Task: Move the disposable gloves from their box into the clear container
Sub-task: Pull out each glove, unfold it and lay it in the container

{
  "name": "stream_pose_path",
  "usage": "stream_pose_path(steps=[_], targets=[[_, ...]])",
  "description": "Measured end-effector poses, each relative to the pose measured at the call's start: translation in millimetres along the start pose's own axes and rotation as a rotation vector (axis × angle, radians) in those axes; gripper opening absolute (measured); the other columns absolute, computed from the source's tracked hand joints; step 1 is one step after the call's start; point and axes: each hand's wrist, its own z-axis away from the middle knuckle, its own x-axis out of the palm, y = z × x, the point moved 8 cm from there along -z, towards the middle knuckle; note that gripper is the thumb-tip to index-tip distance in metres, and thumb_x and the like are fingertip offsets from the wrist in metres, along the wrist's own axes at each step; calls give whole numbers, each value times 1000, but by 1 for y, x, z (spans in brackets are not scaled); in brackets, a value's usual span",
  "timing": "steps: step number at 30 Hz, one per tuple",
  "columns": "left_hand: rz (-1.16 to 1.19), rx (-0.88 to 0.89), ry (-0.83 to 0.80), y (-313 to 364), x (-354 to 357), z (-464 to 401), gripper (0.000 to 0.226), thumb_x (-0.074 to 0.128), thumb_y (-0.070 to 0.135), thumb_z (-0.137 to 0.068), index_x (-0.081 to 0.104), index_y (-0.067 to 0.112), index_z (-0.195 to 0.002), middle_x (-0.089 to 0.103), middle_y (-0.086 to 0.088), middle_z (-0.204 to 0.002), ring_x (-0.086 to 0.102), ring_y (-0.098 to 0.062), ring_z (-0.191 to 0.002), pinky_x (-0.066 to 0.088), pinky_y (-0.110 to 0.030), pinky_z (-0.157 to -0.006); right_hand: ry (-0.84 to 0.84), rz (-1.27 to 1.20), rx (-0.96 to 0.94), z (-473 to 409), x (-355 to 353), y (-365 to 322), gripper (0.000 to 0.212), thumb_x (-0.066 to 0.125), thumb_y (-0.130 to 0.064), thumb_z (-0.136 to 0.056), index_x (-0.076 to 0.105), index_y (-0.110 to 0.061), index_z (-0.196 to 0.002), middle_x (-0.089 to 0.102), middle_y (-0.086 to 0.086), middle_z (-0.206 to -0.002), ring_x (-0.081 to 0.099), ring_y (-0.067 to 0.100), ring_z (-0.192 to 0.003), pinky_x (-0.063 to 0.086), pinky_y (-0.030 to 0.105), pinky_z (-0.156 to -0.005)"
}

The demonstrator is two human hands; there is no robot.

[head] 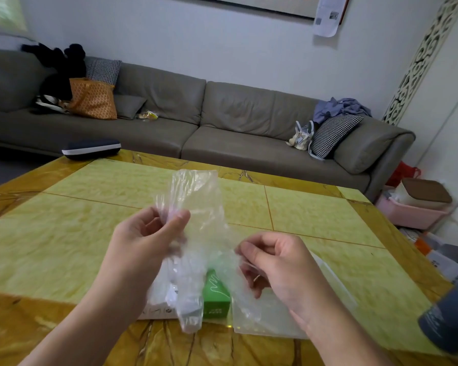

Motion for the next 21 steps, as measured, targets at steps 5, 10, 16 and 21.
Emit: stream_pose_path(steps=[5, 10, 16, 21], targets=[[14, 21, -11, 2, 2, 1, 24, 76, 29, -89, 74, 7, -96, 72, -18, -89, 67, -23, -75, 56, -42, -82, -12, 67, 27, 0, 1, 2, 28, 56, -28, -107, 73, -6, -102, 77, 15, -91, 72, 30, -75, 52, 38, -62], [-75, 40, -115, -1, 16, 5, 35, 85, 28, -74, 69, 1, -91, 69, -17, -82, 69, -24, -69, 59, -38, -73, 47, 231, -185, 3, 7, -15, 49, 82, -65, -76, 66, -31, -108, 70, -8, -102, 69, 7, -94, 57, 23, -83], [-108, 18, -206, 0, 24, 10, 39, 88, 32, -69, 72, 4, -91, 70, -21, -83, 68, -26, -72, 58, -40, -75, 101, 167, -177, 4, 4, -17, 8, 76, -20, -95, 75, -20, -87, 76, -1, -79, 72, 12, -77, 56, 29, -80], [168, -100, -209, -8, 21, 3, 26, 74, 23, -86, 73, -2, -95, 60, -14, -82, 56, -27, -76, 55, -34, -78, 105, 38, -92, 2, -6, -10, 13, 62, -8, -98, 66, -7, -85, 67, 4, -74, 64, 19, -73, 53, 36, -77]])
